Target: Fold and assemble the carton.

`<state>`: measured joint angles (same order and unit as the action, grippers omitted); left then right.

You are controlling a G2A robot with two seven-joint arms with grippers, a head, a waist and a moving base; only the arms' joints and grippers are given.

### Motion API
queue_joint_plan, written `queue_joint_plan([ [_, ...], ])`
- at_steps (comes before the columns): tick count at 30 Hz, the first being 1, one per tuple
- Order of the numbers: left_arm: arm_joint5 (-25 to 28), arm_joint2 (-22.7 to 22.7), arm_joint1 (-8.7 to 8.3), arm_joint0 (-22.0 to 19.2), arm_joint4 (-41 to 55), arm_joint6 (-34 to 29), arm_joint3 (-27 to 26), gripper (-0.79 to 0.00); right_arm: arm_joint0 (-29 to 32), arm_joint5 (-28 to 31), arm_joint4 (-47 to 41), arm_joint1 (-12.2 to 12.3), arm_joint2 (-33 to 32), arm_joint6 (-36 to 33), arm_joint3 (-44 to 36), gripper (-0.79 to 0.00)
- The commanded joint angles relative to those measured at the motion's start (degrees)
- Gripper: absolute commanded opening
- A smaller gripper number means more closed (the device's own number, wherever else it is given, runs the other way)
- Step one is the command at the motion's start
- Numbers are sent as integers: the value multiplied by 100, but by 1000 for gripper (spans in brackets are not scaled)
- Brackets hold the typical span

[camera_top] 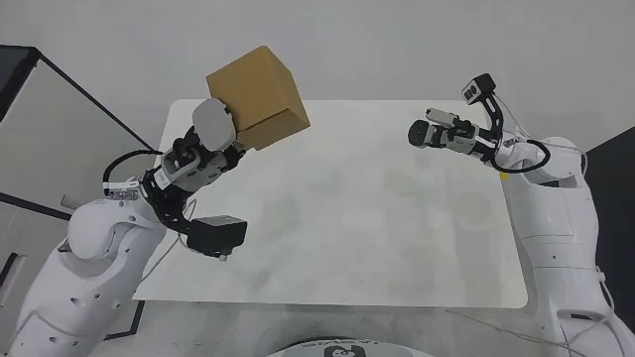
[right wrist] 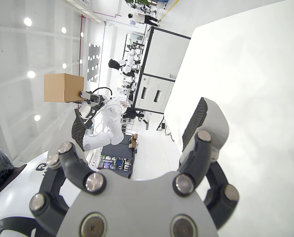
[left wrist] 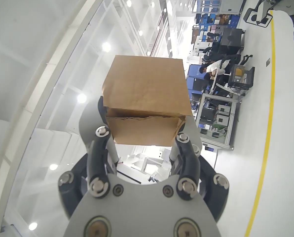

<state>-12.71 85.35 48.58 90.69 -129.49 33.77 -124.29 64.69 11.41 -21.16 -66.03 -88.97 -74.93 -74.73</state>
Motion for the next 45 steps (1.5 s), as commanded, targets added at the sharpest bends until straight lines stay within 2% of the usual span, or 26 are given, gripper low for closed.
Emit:
queue_joint_plan([
  [1, 90, -21, 12, 12, 180, -96, 5, -785, 0, 0, 0, 0, 0, 0, 0, 0],
  [5, 1176, -9, 31, -47, 1082, -545, -14, -785, 0, 0, 0, 0, 0, 0, 0, 0],
  [7, 1954, -16, 33, -34, 1651, -879, -59, -785, 0, 0, 0, 0, 0, 0, 0, 0],
  [11, 2694, 57, 49, -37, 2362, -1412, -167, -785, 0, 0, 0, 0, 0, 0, 0, 0],
  [20, 2785, 76, 55, -47, 2384, -1512, -187, -785, 0, 0, 0, 0, 0, 0, 0, 0],
  [24, 2830, 69, 111, -4, 3243, -1858, -175, -785, 0, 0, 0, 0, 0, 0, 0, 0],
  [28, 3143, 126, 138, 24, 3936, -2340, -290, -785, 0, 0, 0, 0, 0, 0, 0, 0],
  [37, 3407, 367, 158, 179, 4034, -2344, -498, -785, 0, 0, 0, 0, 0, 0, 0, 0],
  [40, 3592, 398, 182, 296, 4693, -2147, -430, -785, 0, 0, 0, 0, 0, 0, 0, 0],
  [43, 4115, 345, 203, 440, 5722, -1871, -199, -785, 0, 0, 0, 0, 0, 0, 0, 0],
  [45, 4374, 351, 204, 539, 6146, -2074, -28, -785, 0, 0, 0, 0, 0, 0, 0, 0],
])
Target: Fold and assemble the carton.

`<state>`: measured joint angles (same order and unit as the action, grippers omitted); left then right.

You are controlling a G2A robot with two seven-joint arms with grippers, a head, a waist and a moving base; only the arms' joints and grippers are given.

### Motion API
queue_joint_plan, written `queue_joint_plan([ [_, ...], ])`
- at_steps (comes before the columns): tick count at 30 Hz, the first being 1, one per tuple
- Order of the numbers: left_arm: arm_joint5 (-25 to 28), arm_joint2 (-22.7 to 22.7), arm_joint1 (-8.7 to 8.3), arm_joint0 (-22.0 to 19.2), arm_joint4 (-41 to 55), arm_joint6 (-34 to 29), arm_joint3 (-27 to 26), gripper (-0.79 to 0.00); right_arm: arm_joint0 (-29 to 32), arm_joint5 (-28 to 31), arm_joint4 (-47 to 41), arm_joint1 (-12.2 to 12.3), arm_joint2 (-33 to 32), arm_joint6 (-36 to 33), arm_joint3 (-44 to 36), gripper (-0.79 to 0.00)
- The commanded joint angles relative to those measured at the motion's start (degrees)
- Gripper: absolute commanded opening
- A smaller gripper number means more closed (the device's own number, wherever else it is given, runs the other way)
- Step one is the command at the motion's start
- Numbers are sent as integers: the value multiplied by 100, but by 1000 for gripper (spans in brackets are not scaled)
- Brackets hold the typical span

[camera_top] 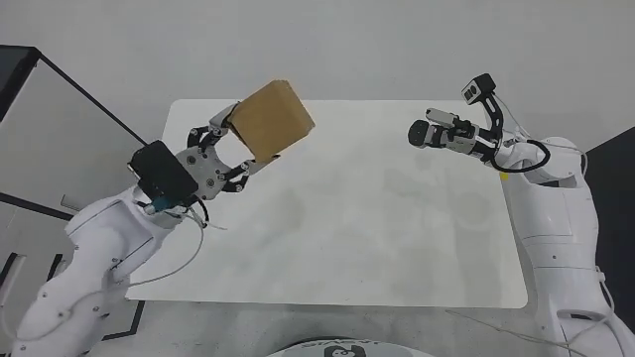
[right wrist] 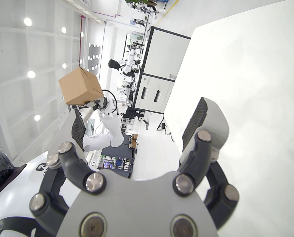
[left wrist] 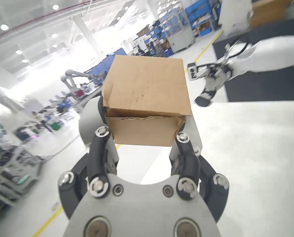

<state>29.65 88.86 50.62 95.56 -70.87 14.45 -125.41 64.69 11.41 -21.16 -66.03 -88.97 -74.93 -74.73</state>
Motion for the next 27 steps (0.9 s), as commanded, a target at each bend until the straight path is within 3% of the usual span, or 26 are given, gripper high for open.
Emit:
queue_joint_plan([
  [1, 223, -23, 3, 123, 580, -310, 142, -785, 0, 0, 0, 0, 0, 0, 0, 0],
  [4, 194, -52, 27, 223, 1543, -686, 36, -785, 0, 0, 0, 0, 0, 0, 0, 0],
  [13, 138, -18, 44, 154, 1643, -665, -89, -785, 0, 0, 0, 0, 0, 0, 0, 0],
  [15, 102, -111, 69, 182, 2348, -746, -30, -785, 0, 0, 0, 0, 0, 0, 0, 0],
  [22, -251, -194, 97, 219, 4926, -1901, -22, -785, 0, 0, 0, 0, 0, 0, 0, 0],
  [27, -150, -144, 93, 182, 4956, -1957, -55, -785, 0, 0, 0, 0, 0, 0, 0, 0],
])
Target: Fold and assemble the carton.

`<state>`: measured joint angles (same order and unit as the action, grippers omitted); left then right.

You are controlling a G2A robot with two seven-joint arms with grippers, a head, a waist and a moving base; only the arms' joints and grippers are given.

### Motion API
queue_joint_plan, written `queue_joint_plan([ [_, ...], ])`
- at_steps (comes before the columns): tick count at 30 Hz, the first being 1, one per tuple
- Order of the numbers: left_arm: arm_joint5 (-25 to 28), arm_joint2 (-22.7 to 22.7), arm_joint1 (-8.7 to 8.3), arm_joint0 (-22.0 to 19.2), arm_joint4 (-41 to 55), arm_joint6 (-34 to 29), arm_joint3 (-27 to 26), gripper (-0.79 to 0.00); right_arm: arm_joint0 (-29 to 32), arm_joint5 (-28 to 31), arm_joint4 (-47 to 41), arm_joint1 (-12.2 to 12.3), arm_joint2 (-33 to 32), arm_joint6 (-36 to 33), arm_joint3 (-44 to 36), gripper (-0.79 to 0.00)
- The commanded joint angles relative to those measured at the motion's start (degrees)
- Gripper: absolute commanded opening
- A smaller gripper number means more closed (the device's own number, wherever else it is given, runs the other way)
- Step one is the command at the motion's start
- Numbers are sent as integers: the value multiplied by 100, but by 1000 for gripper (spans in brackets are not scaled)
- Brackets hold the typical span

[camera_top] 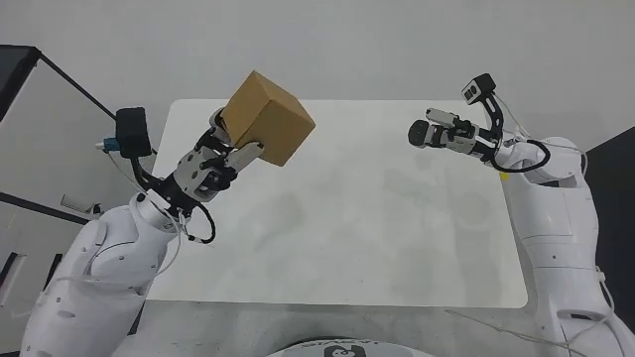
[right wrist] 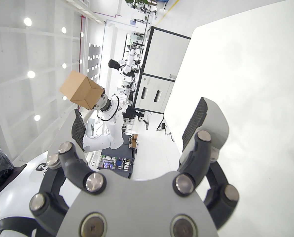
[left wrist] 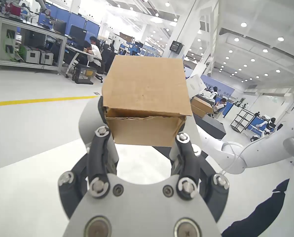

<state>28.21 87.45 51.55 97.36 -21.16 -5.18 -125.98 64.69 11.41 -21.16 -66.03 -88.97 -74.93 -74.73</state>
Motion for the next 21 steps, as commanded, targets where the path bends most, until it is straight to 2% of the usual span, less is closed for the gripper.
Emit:
queue_joint_plan([
  [1, -7, -3, 0, 2, -15, 5, 2, -785, 0, 0, 0, 0, 0, 0, 0, 0],
  [5, -32, -41, 9, 4, 57, 14, -13, -785, 0, 0, 0, 0, 0, 0, 0, 0],
  [9, -390, -304, 66, 75, 1045, 13, -154, -785, 0, 0, 0, 0, 0, 0, 0, 0],
  [14, -568, -461, 107, 90, 2464, -292, -321, -785, 0, 0, 0, 0, 0, 0, 0, 0],
  [18, -724, -344, 121, 185, 3460, -581, -281, -785, 0, 0, 0, 0, 0, 0, 0, 0],
  [21, -792, -230, 121, 239, 3734, -865, -260, -785, 0, 0, 0, 0, 0, 0, 0, 0],
])
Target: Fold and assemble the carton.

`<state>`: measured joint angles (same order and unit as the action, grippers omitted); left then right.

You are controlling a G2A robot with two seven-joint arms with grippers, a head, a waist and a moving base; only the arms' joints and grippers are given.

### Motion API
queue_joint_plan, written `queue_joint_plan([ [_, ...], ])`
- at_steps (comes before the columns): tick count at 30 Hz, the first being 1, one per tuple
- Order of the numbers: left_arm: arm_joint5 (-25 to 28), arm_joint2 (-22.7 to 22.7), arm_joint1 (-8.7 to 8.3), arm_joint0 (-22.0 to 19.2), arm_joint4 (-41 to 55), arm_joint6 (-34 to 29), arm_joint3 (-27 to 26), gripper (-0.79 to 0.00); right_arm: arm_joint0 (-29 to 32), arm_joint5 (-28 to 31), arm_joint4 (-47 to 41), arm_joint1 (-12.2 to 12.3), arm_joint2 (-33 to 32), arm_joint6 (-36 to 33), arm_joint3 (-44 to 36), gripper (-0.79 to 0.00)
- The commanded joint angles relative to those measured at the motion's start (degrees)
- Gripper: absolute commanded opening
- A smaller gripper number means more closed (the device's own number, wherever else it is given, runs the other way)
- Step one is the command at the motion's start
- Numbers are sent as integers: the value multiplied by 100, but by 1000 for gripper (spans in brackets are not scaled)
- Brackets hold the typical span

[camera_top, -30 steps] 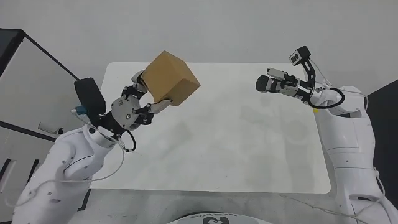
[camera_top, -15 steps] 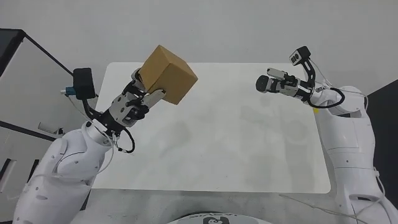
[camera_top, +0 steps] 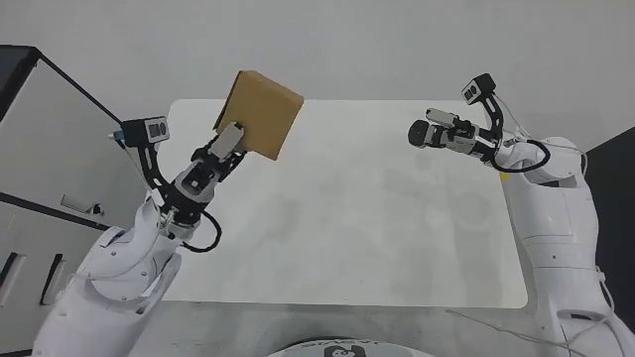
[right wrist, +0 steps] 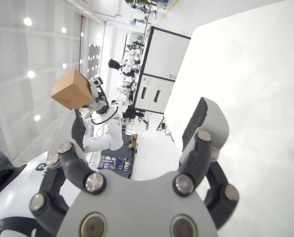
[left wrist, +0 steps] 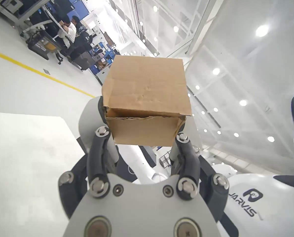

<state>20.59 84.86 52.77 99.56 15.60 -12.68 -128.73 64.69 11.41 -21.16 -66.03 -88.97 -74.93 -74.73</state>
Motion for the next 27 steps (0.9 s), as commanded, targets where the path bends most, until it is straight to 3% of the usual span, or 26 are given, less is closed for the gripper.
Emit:
queue_joint_plan([
  [1, -50, 77, -3, 17, 19, -205, 20, -785, 0, 0, 0, 0, 0, 0, 0, 0],
  [7, 204, 188, 15, -41, -481, -455, 44, -785, 0, 0, 0, 0, 0, 0, 0, 0],
  [13, 870, 304, -10, -356, -2230, -1079, 115, -785, 0, 0, 0, 0, 0, 0, 0, 0],
  [18, 1229, 272, -7, -685, -3411, -1221, 220, -785, 0, 0, 0, 0, 0, 0, 0, 0],
  [27, 1247, 236, -11, -749, -3716, -1369, 209, -785, 0, 0, 0, 0, 0, 0, 0, 0],
])
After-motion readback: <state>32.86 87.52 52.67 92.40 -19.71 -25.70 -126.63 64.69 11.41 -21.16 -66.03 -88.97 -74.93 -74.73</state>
